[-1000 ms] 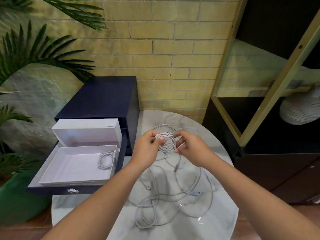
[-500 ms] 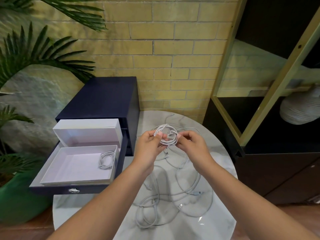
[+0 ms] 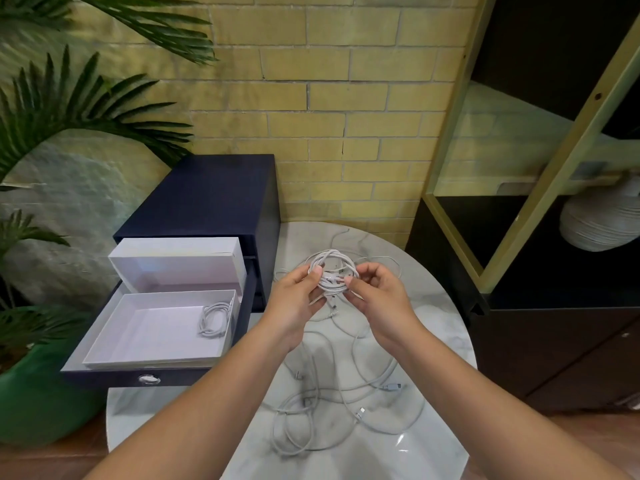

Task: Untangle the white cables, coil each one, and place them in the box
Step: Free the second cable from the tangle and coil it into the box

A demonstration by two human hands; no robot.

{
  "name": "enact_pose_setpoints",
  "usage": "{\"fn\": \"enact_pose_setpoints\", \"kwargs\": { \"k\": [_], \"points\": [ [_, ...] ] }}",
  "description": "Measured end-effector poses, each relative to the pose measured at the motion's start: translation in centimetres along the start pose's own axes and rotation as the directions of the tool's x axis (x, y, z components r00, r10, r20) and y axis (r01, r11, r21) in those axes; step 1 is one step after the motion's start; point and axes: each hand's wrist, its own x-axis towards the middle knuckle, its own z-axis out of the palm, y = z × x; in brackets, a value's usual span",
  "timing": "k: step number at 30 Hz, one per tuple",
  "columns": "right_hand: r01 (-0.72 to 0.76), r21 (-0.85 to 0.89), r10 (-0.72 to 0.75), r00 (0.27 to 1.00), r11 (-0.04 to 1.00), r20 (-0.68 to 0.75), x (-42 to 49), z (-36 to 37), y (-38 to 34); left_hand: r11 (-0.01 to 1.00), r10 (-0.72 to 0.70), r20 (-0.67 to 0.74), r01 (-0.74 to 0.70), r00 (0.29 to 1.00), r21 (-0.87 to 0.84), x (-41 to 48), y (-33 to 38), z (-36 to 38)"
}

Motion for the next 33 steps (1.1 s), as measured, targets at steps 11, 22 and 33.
{"fn": "enact_pose_setpoints", "kwargs": {
  "k": [11, 22, 33],
  "points": [
    [0.035, -0.120, -0.022, 0.994, 0.992, 0.109, 0.2, -0.9, -0.5, 0.918, 0.120, 0.037, -0.125, 0.992, 0.375, -0.1, 0.8, 0.2],
    [0.136, -0.295, -0.054, 0.962, 0.946, 0.268, 0.3, -2.4, -1.5, 0.733, 0.280, 0.101, -0.280, 0.955, 0.620, -0.4, -0.7, 1.5],
    [-0.028, -0.186, 0.100, 0.917, 0.982, 0.387, -0.4, -3.5, -0.9, 0.681, 0.364, 0.029, -0.288, 0.931, 0.673, -1.0, -2.5, 1.6]
  ]
}}
